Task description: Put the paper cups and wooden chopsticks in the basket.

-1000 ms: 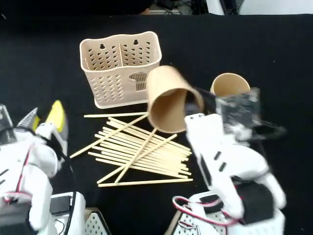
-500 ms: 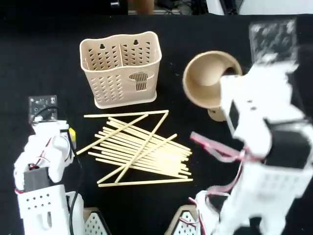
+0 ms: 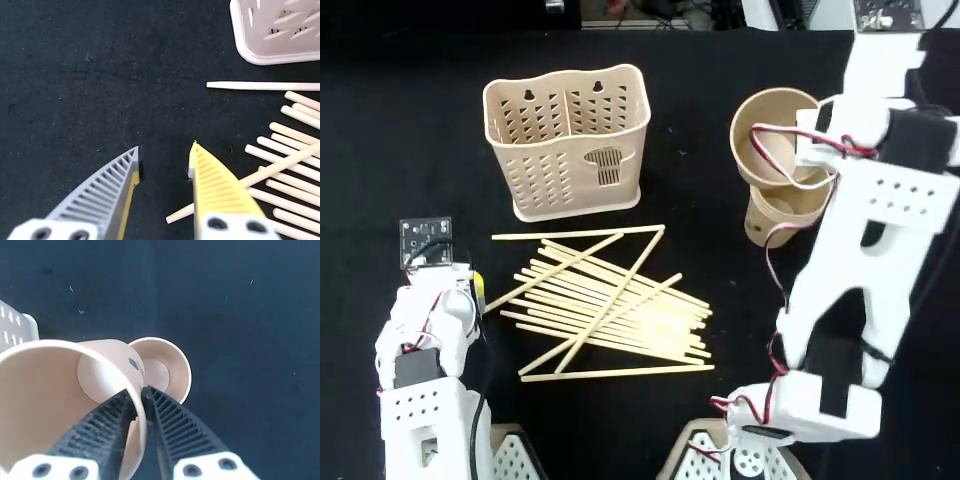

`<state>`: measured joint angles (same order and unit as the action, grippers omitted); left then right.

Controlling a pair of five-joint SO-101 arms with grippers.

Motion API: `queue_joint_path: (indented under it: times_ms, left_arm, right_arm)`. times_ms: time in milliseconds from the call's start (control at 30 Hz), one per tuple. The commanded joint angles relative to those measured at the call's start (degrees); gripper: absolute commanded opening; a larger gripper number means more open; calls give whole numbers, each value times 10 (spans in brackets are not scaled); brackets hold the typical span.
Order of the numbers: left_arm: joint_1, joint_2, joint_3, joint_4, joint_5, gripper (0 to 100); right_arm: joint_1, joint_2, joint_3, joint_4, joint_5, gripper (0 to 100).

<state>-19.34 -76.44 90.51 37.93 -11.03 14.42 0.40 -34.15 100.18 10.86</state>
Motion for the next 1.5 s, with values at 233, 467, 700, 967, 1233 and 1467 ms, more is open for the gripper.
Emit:
queue_joint_path:
  times_ms: [233,467,700,967,1233,1467]
  left_arm:
    - [0,-7,0,-17,2,170]
    - [0,-7,2,-16,2,170]
    - [0,-7,7,-19,2,170]
    - [0,-7,7,-18,2,170]
    - [0,-8,7,-18,2,170]
    - [0,-8,7,-18,2,170]
  right_arm:
    - [33,7,-31,3,7,12]
    - [62,12,-19,-8,29,12]
    - [62,12,57,-26,31,12]
    - [62,10,138,-95,28,15]
    - [61,10,138,-96,32,18]
    - [61,6,137,-92,32,191]
